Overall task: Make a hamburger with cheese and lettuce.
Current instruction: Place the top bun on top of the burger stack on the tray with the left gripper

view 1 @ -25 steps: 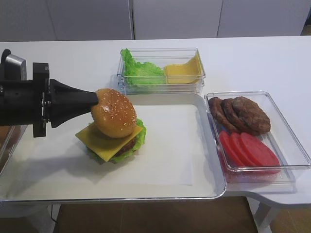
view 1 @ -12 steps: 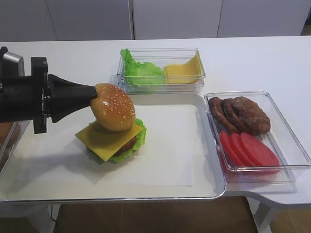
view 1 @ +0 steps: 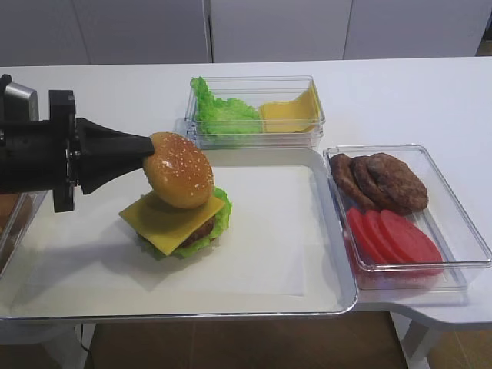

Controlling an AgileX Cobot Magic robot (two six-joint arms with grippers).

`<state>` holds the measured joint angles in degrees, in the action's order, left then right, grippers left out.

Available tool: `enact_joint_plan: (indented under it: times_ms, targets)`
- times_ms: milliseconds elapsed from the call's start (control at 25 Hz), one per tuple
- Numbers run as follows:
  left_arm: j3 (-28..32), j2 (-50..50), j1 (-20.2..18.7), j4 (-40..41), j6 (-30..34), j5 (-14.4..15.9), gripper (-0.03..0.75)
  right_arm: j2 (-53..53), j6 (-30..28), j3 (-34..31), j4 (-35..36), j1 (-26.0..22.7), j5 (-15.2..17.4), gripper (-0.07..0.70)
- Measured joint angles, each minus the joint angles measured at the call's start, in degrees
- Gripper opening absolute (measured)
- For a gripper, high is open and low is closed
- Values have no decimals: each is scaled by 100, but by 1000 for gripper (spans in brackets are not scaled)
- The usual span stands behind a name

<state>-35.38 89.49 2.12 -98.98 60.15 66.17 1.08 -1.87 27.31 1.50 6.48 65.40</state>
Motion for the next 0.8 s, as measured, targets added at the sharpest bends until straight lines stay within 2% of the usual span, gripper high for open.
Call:
enact_joint_plan:
  times_ms: [640,800]
  targets:
    - [0,-182,0,-11,-45,-12,76,0,0,0,0,0,0,8]
    - [0,-248,-23,242,-221,-12,76,0,0,0,0,0,0,8]
